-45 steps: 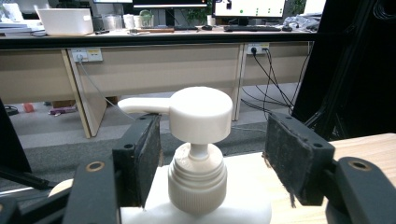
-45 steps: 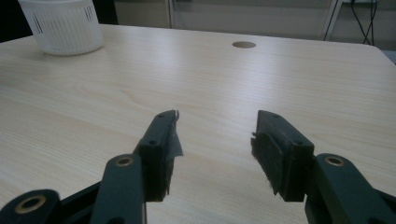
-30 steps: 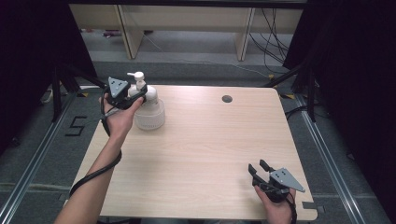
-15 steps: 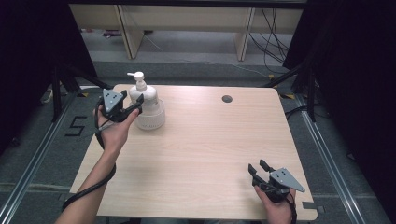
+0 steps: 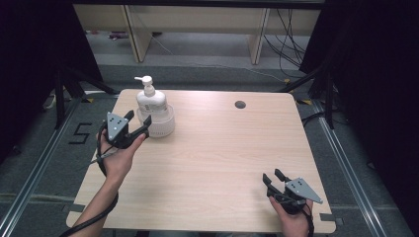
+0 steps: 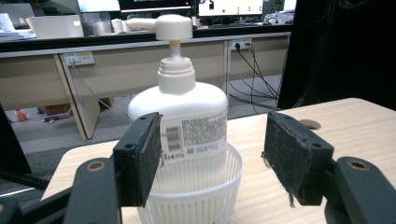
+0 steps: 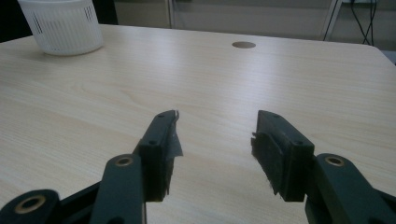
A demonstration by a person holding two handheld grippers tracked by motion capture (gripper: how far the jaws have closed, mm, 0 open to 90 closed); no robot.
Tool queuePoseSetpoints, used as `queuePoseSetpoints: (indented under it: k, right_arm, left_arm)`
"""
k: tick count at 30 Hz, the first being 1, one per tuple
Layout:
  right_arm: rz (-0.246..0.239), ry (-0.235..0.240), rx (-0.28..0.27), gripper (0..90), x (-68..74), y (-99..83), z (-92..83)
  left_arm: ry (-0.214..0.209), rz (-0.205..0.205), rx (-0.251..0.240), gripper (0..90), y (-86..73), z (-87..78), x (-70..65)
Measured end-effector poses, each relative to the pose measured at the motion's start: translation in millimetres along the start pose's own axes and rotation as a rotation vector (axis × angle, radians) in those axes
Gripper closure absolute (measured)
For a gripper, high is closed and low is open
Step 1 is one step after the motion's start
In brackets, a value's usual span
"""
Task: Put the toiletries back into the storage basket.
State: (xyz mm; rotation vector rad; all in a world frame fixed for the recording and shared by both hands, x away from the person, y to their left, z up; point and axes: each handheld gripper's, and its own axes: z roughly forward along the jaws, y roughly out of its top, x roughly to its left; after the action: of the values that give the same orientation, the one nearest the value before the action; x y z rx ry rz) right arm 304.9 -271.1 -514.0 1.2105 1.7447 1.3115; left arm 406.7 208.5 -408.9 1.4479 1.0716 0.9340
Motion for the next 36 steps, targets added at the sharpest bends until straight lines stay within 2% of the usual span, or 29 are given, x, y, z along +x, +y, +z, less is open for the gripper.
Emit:
queuePoseSetpoints:
  k: [1,2,5,6,9,13,15,21,25,27,31,35,36]
  right_arm:
    - [-0.006,0.002,0.0,49.4,-0.7,0.1,-0.2]
    - [0.03,0.001,0.009,49.4,1.8,-0.5,-0.7]
    - [0.037,0.009,0.011,49.4,2.1,-0.3,-0.6]
    - [0.02,0.006,0.007,49.4,0.9,-0.2,-0.5]
    - [0.012,0.009,0.001,49.4,-0.3,-0.4,0.0]
    - [0.02,0.008,0.006,49.4,0.5,-0.2,-0.1]
    - [-0.008,0.0,0.004,49.4,-0.8,0.3,-0.4]
    - [-0.001,-0.004,-0.001,49.4,0.0,-0.1,0.2]
    - [-0.004,-0.003,-0.001,49.4,-0.5,0.1,0.0]
    - [-0.004,-0.004,-0.002,49.4,-0.3,0.0,0.0]
    - [0.006,0.005,0.001,49.4,0.4,-0.3,0.8]
    - [0.005,0.004,0.005,49.4,0.7,-0.2,0.7]
    - [-0.004,-0.001,0.002,49.3,0.2,-0.1,0.7]
  left_arm:
    - [-0.003,0.002,0.002,35.9,-3.6,-3.2,-0.7]
    - [-0.003,0.002,0.002,35.9,-5.9,-5.1,-1.1]
    - [-0.003,0.002,0.009,35.8,-15.4,-12.4,-2.3]
    - [-0.003,0.007,0.012,35.8,-19.5,-15.2,-2.3]
    - [-0.002,0.009,0.02,35.9,-29.5,-21.2,-2.6]
    - [0.001,0.006,0.03,36.0,-45.9,-30.5,-3.0]
    - [0.0,0.005,0.031,36.1,-56.4,-35.0,-3.7]
    - [-0.008,0.014,0.06,36.4,-84.7,-43.3,-5.3]
    - [0.004,0.006,0.075,36.4,-102.1,-47.6,-3.6]
    - [0.004,-0.011,0.081,36.4,-109.1,-49.3,-3.1]
    - [0.012,-0.013,0.076,36.3,-116.1,-50.1,-0.9]
    - [0.006,-0.059,0.081,36.1,-123.5,-49.6,-1.3]
    - [0.01,-0.051,0.077,36.0,-123.4,-50.0,-1.5]
